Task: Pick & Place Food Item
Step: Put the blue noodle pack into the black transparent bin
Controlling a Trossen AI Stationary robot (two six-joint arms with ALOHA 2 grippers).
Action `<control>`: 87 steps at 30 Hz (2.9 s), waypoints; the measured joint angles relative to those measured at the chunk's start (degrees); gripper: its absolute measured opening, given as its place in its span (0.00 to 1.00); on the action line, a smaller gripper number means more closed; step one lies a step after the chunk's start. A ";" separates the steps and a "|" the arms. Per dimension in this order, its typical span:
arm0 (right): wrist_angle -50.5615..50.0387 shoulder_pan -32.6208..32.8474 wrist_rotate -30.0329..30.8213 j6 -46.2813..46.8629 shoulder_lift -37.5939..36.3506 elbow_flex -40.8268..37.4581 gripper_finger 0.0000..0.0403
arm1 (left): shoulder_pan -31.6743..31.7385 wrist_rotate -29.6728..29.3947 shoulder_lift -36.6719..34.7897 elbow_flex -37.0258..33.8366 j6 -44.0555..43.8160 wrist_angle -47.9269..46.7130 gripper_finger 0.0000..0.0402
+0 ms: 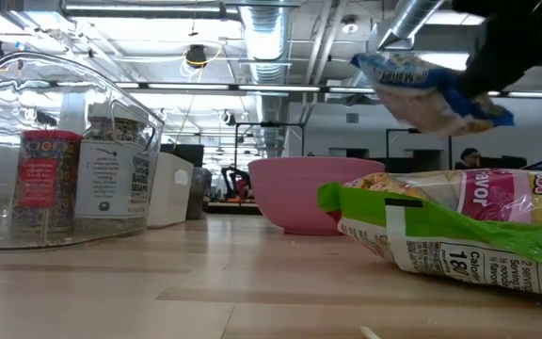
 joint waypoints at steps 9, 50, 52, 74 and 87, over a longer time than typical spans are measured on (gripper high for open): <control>0.66 -1.63 -0.11 -0.15 -0.03 0.00 0.02 | 4.42 5.62 15.70 13.82 0.86 -0.37 0.30; 5.94 -3.68 -0.69 -6.28 -0.03 0.00 0.02 | 13.03 4.95 23.38 26.53 -1.23 -16.51 0.30; 6.06 -3.68 -0.72 -6.31 -0.03 0.00 0.02 | 12.98 4.63 23.37 26.53 -1.30 -16.72 0.30; 12.14 -3.61 -1.00 -10.80 -0.01 -0.15 0.03 | 12.96 6.01 23.15 26.53 -2.14 -16.84 0.28; 12.55 -3.53 -0.96 -11.86 -0.01 -0.14 0.03 | 12.98 7.33 23.22 26.53 -3.17 -16.63 0.01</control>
